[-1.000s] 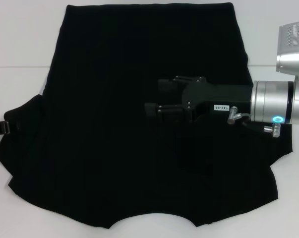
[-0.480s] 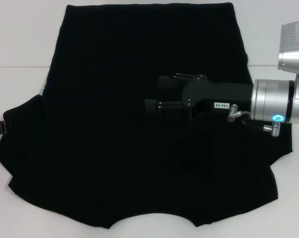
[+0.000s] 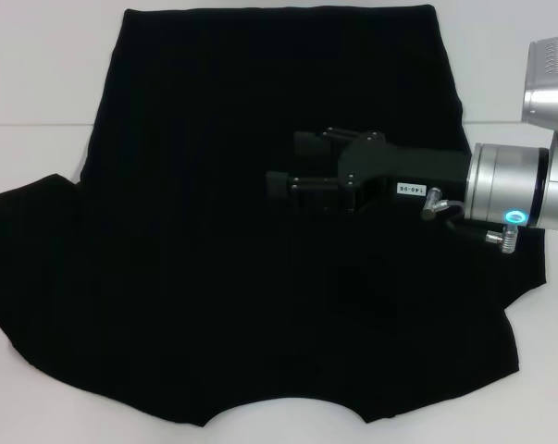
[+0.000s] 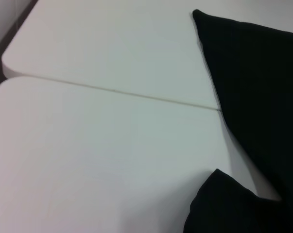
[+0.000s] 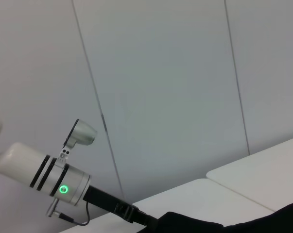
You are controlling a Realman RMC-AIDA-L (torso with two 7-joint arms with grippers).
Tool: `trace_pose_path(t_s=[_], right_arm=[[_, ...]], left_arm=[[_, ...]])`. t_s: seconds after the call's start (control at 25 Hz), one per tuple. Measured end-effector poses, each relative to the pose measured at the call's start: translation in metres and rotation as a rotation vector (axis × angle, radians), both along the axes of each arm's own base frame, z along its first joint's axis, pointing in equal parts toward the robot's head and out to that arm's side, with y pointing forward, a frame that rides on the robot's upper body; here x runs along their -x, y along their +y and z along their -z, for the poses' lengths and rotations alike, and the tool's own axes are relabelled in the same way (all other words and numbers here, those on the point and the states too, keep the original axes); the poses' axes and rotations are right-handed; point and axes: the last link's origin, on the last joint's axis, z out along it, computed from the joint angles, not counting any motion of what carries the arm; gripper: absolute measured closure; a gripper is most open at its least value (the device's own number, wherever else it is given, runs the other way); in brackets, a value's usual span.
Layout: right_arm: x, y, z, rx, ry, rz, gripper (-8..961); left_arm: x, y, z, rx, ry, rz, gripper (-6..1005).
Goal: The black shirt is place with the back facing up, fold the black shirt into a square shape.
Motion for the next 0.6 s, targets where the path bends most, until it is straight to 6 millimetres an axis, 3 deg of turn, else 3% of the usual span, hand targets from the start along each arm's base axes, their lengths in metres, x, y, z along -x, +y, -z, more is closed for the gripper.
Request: trace_pose_path(t_s=[0.6], right_arm=[[-0.001, -0.001, 0.003, 0.007, 0.020, 0.021, 54]], left_arm=[[0.006, -0.005, -0.011, -0.033, 0.017, -0.011, 998]])
